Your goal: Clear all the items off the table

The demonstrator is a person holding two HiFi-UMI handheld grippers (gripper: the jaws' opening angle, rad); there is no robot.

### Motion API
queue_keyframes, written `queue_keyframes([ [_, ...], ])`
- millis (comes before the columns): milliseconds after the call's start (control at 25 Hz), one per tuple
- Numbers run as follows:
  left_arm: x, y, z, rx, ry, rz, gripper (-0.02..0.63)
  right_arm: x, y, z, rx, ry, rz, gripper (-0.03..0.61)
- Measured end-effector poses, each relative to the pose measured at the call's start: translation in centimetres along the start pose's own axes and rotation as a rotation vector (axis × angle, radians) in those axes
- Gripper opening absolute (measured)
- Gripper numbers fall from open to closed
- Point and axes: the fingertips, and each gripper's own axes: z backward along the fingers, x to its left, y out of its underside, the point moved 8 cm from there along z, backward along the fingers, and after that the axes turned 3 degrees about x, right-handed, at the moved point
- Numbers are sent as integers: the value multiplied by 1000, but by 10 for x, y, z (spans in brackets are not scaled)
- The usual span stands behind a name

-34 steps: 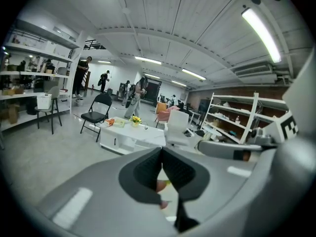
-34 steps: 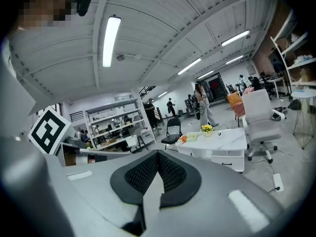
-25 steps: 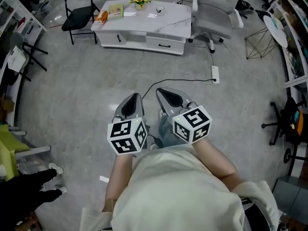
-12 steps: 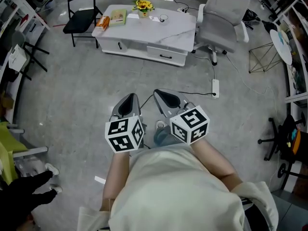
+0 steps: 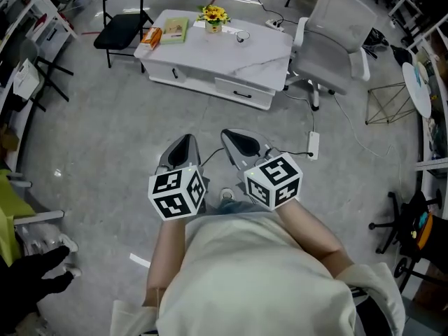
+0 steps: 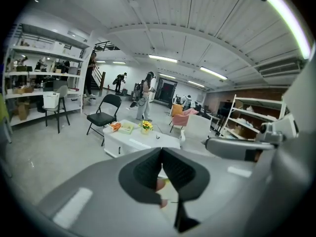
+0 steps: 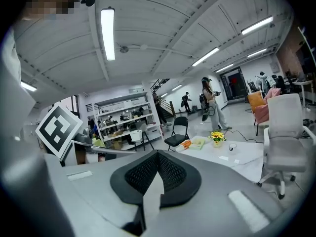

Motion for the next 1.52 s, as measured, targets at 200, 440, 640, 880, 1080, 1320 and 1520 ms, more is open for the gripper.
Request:
queue_keyframes([
  [200, -1, -5, -13, 10, -16, 6, 9, -20, -3, -9, 3, -3, -16, -3],
  [440, 4, -7, -21, 22, -36, 33, 9, -28, -4, -18, 16, -17, -21, -3],
  [640, 7, -14, -27, 12, -46, 42, 9, -35, -10, -23, 11, -20, -8, -2],
  [880, 13, -18, -36, 8, -58, 50, 9, -46, -10, -32, 17, -15, -17, -3],
  [1080, 21, -21, -45, 14, -69, 51, 9, -51, -11, -45, 25, -16, -23, -3],
  [1320, 40, -31, -58, 13, -69, 61, 9, -53, -17, -72, 36, -20, -14, -3],
  [1520, 60, -44, -76, 13, -67, 57, 9, -56, -23, -99, 41, -23, -17, -3],
])
